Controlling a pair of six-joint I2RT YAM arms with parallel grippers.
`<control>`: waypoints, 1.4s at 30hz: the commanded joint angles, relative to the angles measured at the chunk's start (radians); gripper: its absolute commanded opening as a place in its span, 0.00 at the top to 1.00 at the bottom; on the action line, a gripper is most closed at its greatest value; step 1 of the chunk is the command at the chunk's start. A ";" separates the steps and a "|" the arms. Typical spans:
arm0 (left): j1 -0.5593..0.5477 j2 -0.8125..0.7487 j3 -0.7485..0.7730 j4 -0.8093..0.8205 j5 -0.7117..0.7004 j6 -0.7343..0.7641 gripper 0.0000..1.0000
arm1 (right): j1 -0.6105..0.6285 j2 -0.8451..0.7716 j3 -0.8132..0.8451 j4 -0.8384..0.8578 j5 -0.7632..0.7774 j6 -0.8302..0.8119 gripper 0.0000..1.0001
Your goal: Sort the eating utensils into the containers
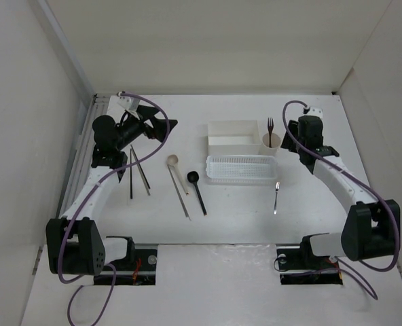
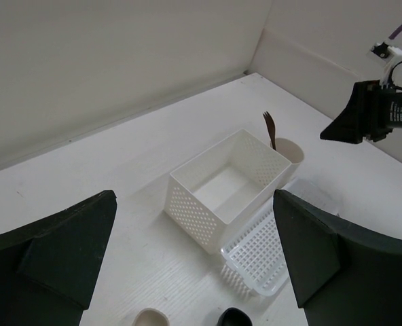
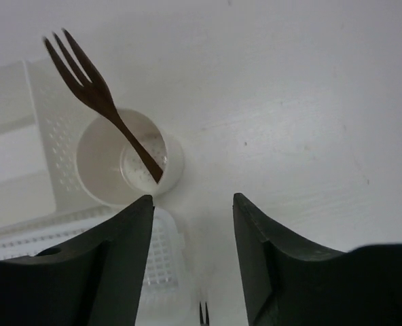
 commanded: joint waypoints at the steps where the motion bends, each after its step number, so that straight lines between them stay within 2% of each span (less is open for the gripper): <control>1: 0.005 -0.037 -0.016 0.040 -0.002 0.004 0.00 | 0.007 0.035 0.054 -0.331 0.012 0.091 0.46; 2: 0.005 -0.037 -0.016 0.040 -0.002 0.004 0.00 | 0.007 0.035 0.045 -0.395 -0.017 0.125 0.49; 5: 0.005 -0.046 -0.034 0.040 -0.002 0.004 0.00 | 0.029 -0.049 -0.034 -0.446 -0.099 0.180 0.55; 8: 0.005 -0.046 -0.046 0.040 -0.011 0.004 0.00 | 0.039 -0.161 -0.100 -0.483 -0.130 0.223 0.56; 11: 0.014 -0.046 -0.056 0.067 -0.011 0.004 0.00 | 0.067 -0.195 -0.109 -0.496 -0.170 0.261 0.56; 13: 0.014 -0.046 -0.065 0.089 -0.011 0.004 0.00 | 0.067 -0.159 -0.109 -0.572 -0.139 0.307 0.56; 16: 0.024 -0.046 -0.065 0.109 -0.011 0.004 0.00 | 0.076 -0.079 -0.091 -0.600 -0.139 0.346 0.57; 25: 0.053 -0.066 -0.112 0.129 -0.022 0.004 0.00 | 0.105 -0.008 -0.143 -0.560 -0.130 0.364 0.67; 28: 0.062 -0.066 -0.112 0.129 -0.031 0.014 0.00 | 0.150 -0.008 -0.143 -0.546 -0.111 0.364 0.67; 35: 0.071 -0.066 -0.122 0.159 -0.041 0.014 0.00 | 0.168 0.127 -0.130 -0.546 -0.052 0.363 0.67; 39: 0.071 -0.066 -0.122 0.159 -0.050 0.023 0.00 | 0.168 0.136 -0.130 -0.537 -0.030 0.372 0.67; 42: 0.071 -0.066 -0.122 0.159 -0.050 0.023 0.00 | 0.168 0.147 -0.130 -0.511 -0.044 0.361 0.72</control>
